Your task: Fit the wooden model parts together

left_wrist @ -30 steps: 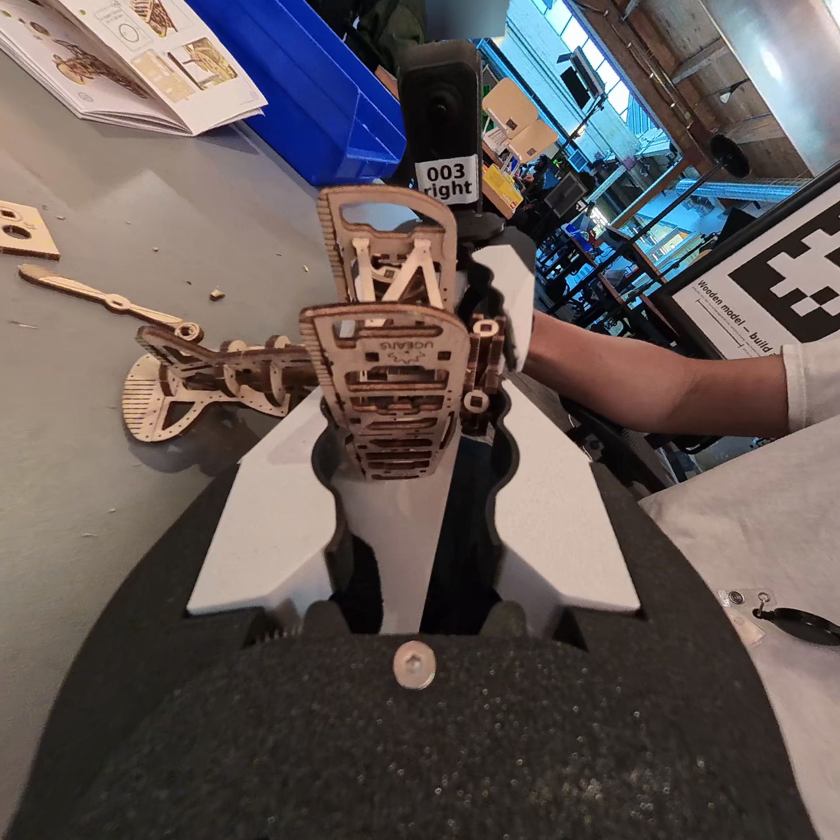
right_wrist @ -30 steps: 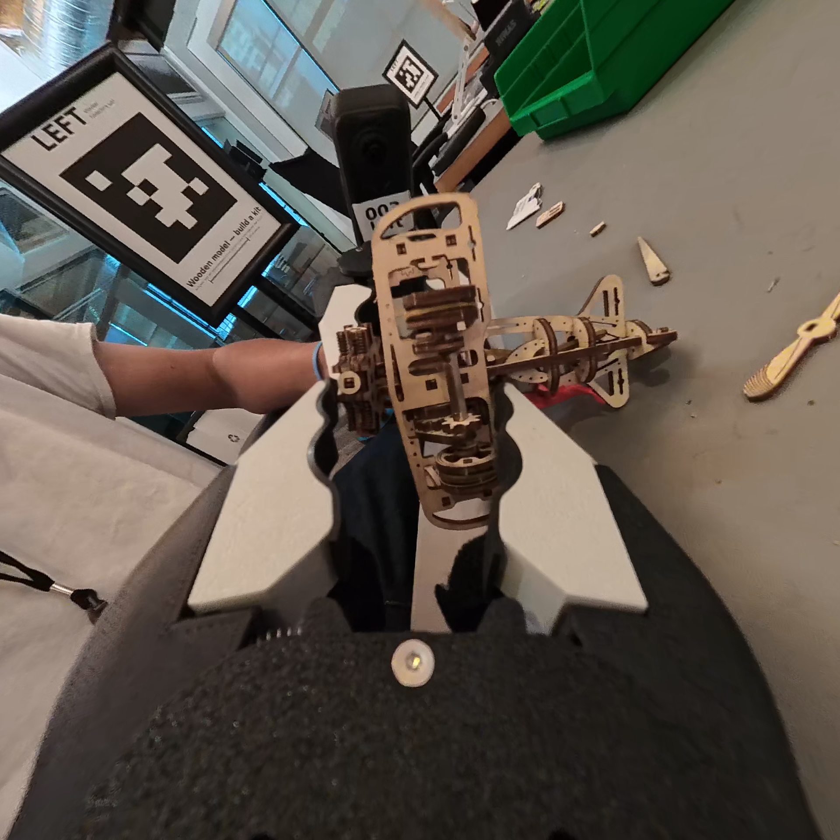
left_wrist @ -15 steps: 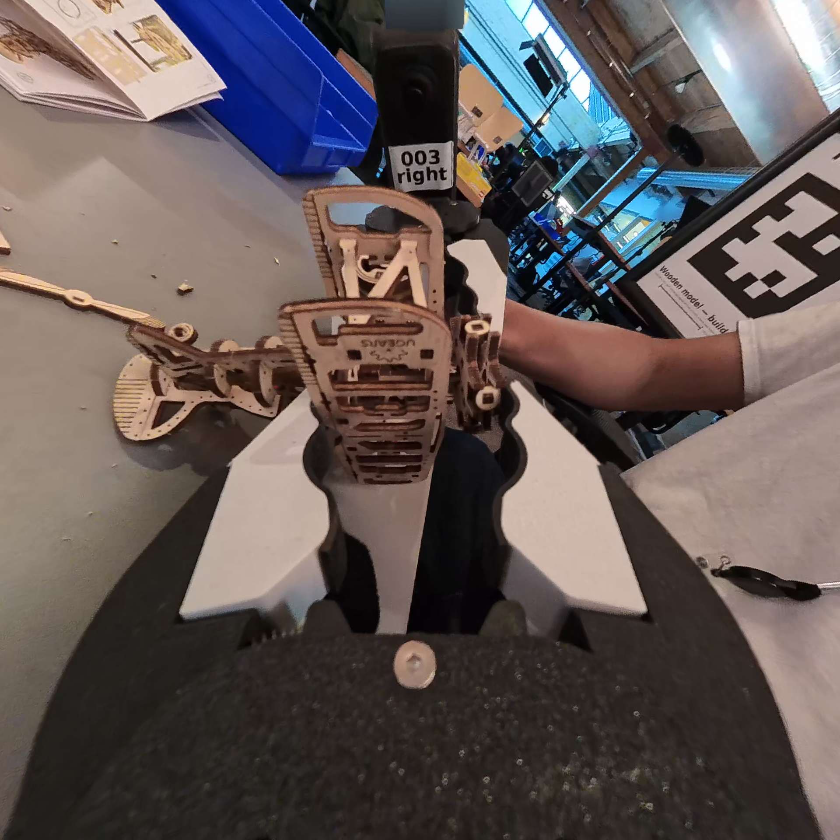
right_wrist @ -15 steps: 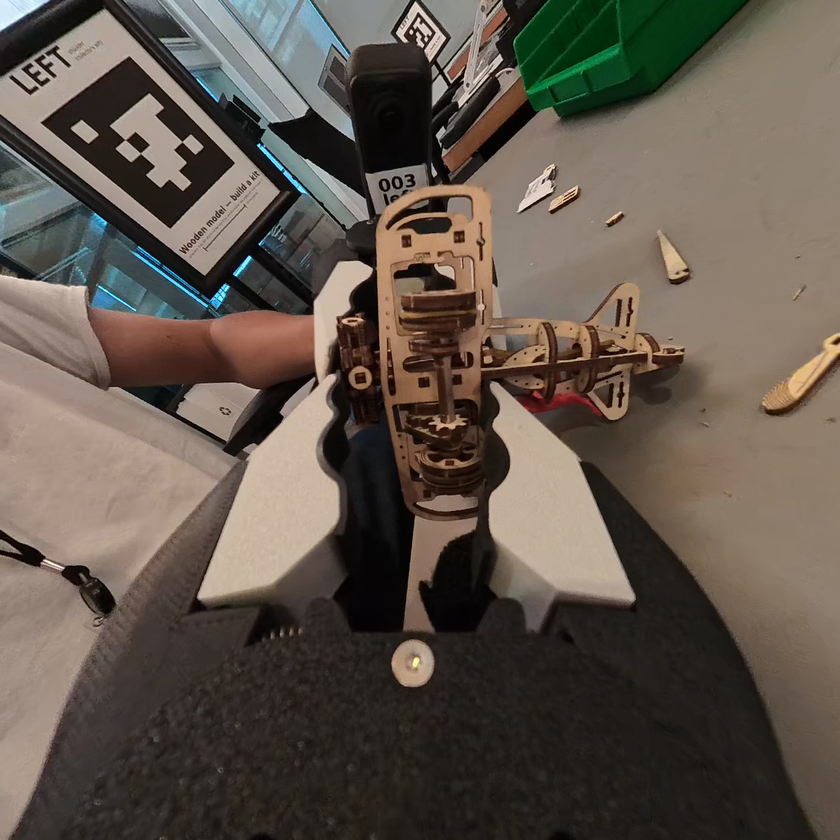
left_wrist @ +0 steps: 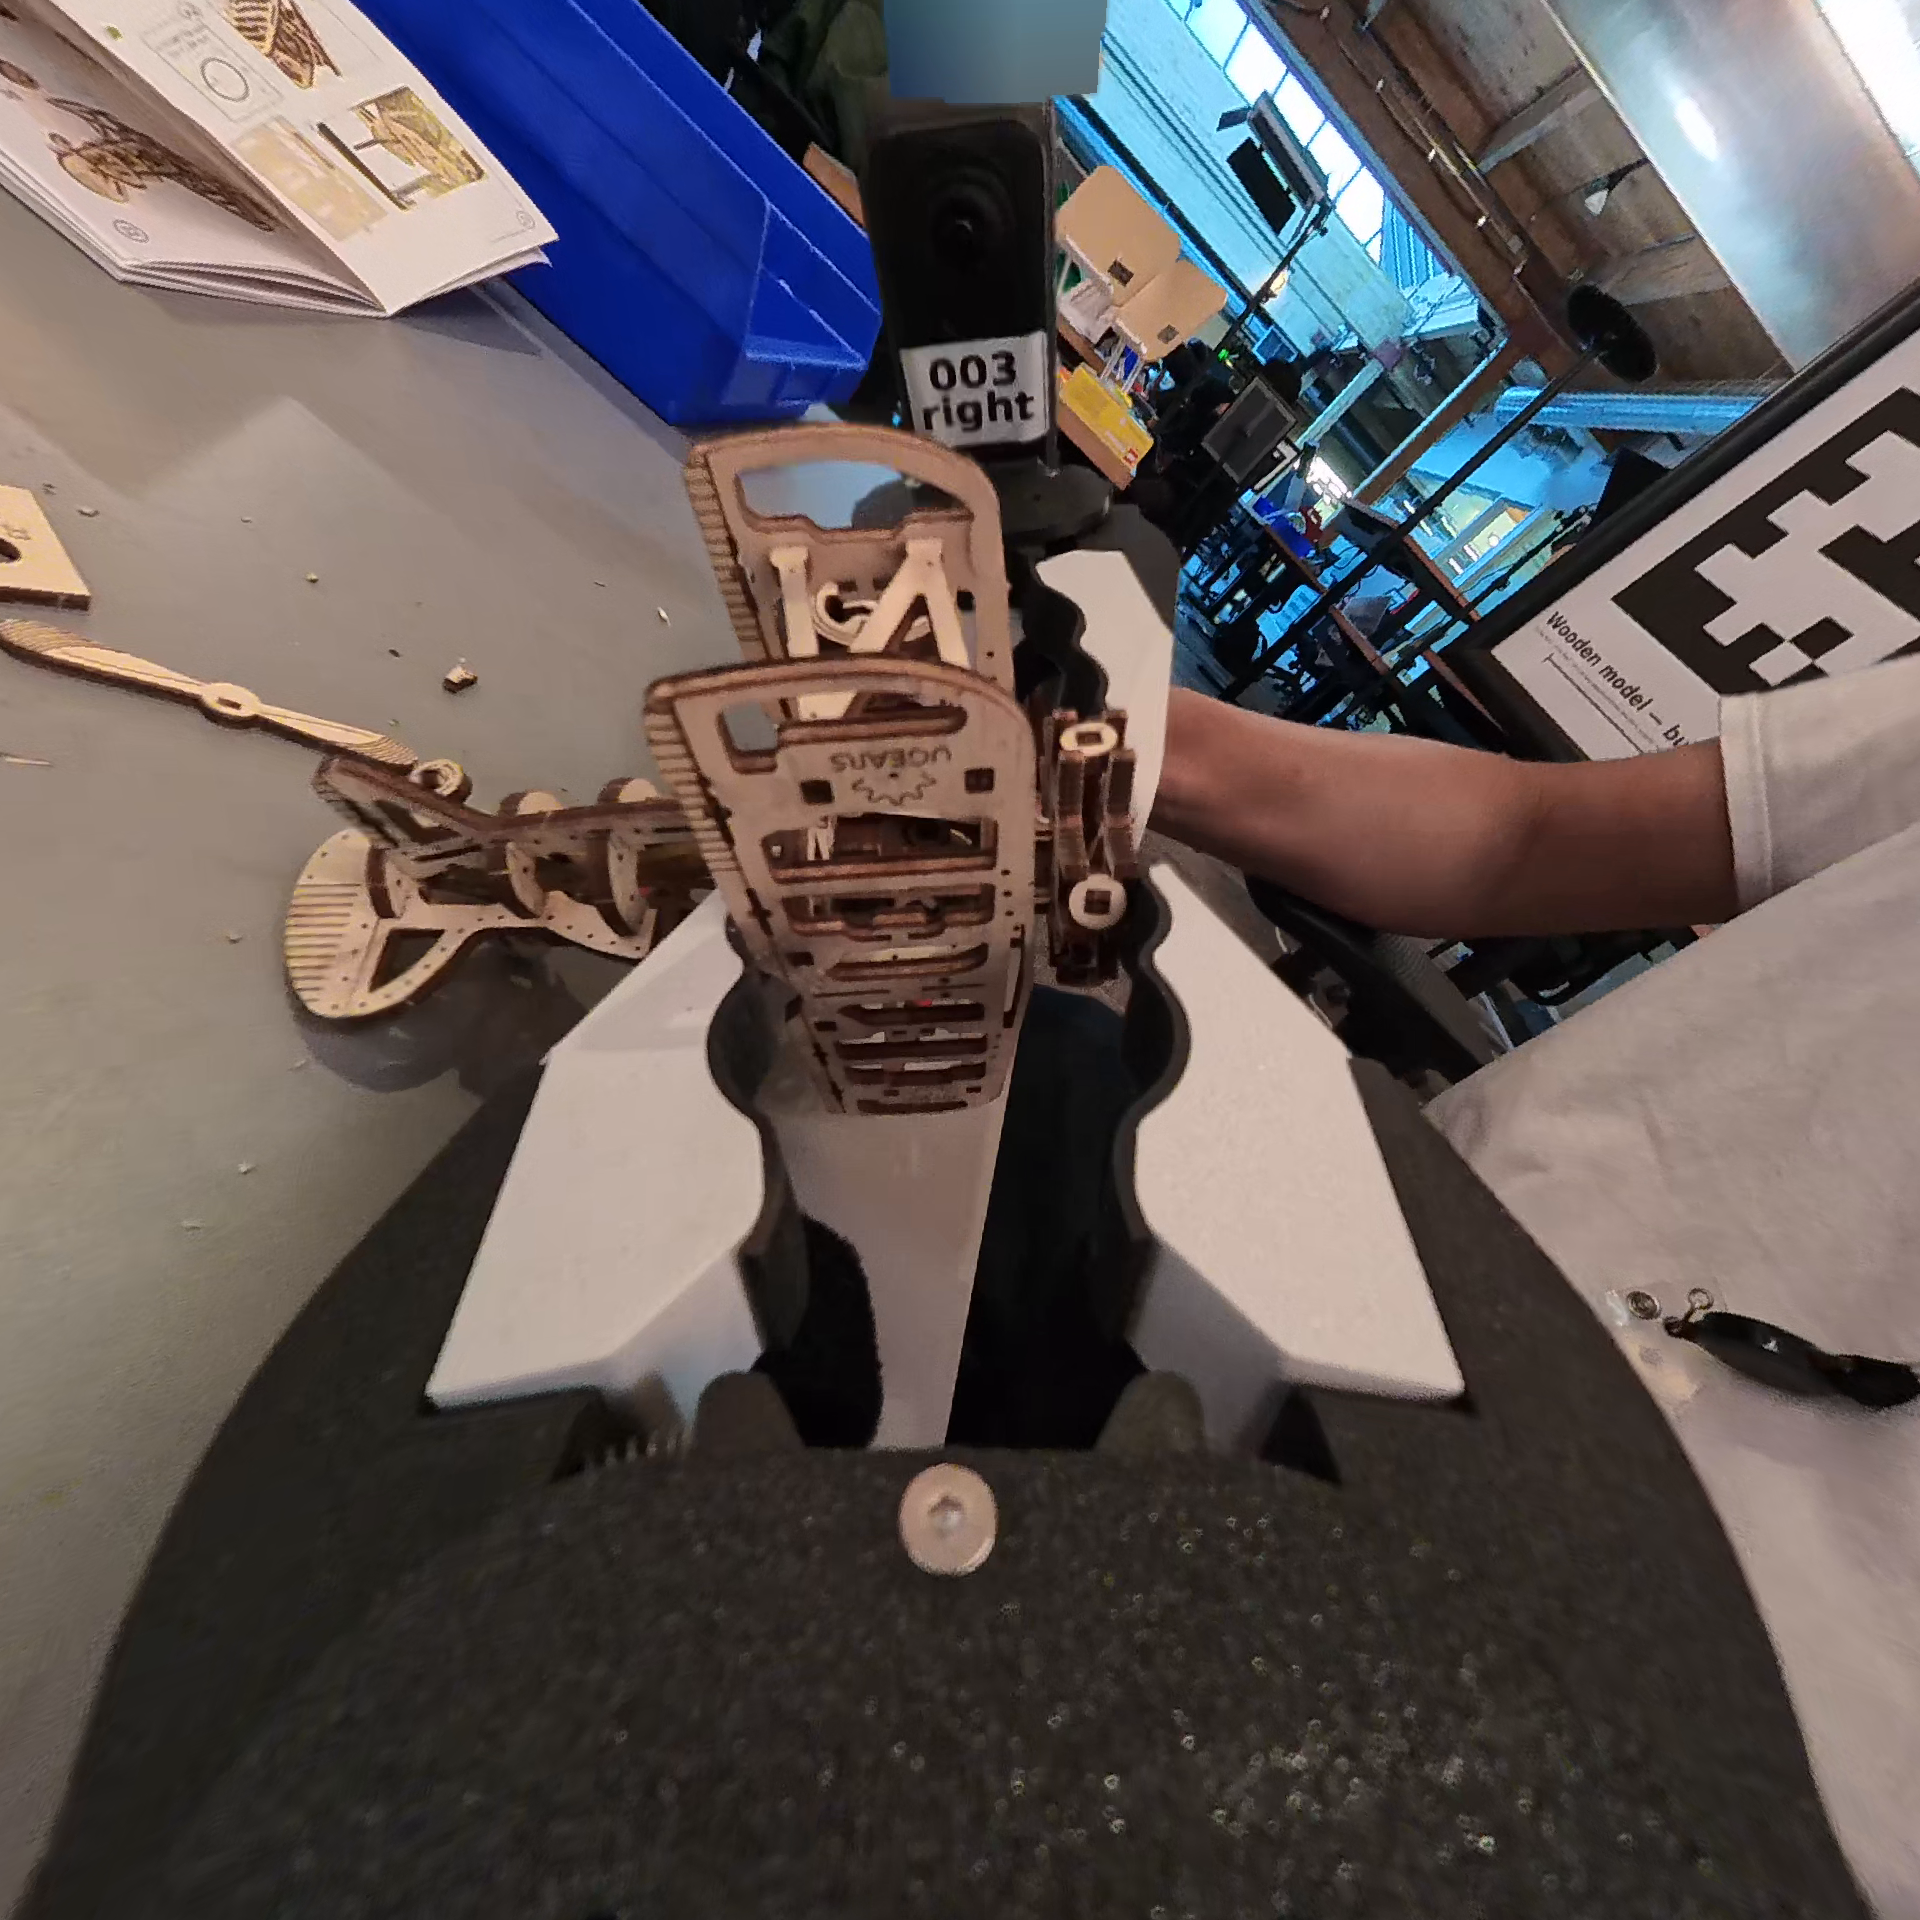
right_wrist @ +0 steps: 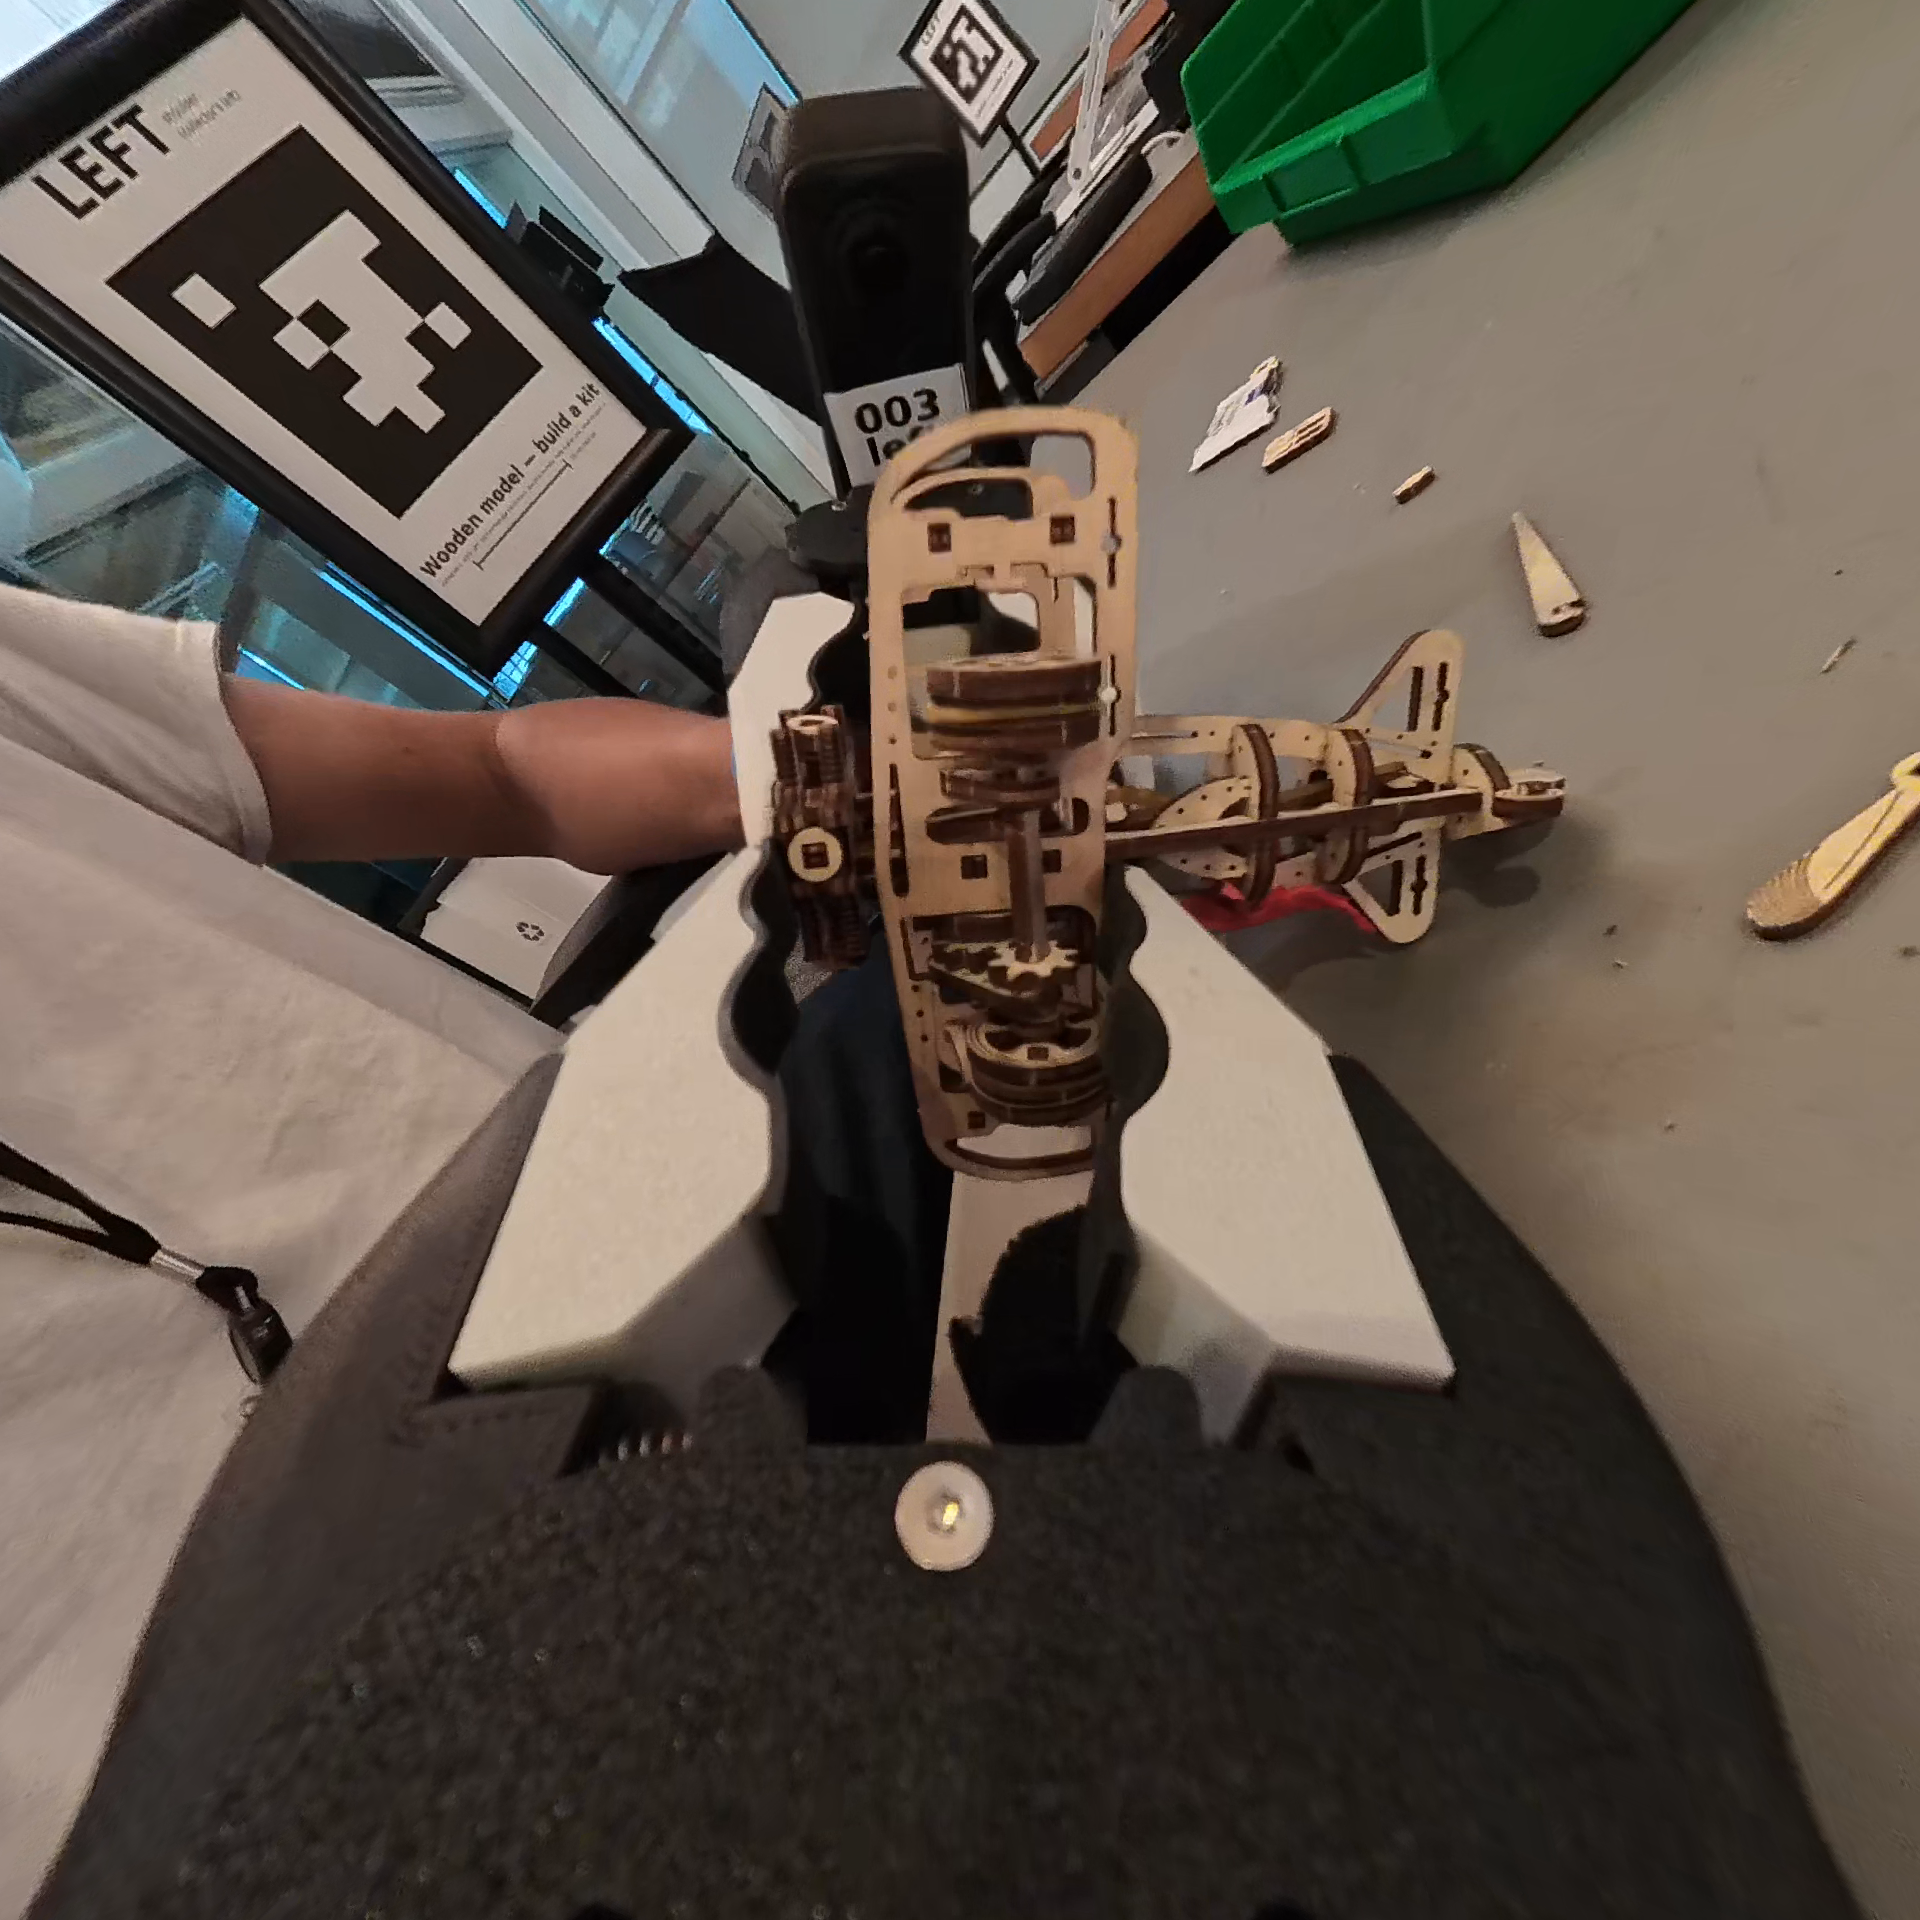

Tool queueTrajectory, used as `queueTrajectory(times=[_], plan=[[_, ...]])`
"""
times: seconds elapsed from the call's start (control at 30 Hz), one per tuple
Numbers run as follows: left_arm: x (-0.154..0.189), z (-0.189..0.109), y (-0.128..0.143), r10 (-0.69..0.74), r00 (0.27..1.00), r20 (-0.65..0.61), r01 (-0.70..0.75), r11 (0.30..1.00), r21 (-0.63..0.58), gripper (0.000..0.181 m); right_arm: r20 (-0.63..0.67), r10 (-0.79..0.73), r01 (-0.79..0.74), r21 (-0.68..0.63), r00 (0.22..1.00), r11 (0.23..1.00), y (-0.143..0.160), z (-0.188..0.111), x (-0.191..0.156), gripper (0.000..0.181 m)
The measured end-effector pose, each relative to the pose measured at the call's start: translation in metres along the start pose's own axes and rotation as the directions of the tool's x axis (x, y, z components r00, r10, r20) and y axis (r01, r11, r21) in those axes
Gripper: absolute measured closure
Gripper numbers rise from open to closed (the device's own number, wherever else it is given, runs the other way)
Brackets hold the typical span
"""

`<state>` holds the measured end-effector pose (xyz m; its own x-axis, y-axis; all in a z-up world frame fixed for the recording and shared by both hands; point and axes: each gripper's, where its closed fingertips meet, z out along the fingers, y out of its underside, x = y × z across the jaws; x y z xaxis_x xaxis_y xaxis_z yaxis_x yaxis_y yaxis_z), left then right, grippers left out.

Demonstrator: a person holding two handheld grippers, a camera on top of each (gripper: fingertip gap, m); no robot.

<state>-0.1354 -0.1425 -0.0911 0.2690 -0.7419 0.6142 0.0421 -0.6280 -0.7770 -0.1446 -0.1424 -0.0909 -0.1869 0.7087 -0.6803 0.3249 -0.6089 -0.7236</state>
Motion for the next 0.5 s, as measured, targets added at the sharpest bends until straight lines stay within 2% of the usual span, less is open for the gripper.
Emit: queueTrajectory(times=[0.5], plan=[[-0.0042, 0.0003, 0.0004, 0.008, 0.999, 0.033, -0.007, 1.000, -0.003, 0.118, 0.019, 0.066, -0.067, 0.040, 0.998, 0.997, -0.0041, 0.0010, -0.0002, 0.112]])
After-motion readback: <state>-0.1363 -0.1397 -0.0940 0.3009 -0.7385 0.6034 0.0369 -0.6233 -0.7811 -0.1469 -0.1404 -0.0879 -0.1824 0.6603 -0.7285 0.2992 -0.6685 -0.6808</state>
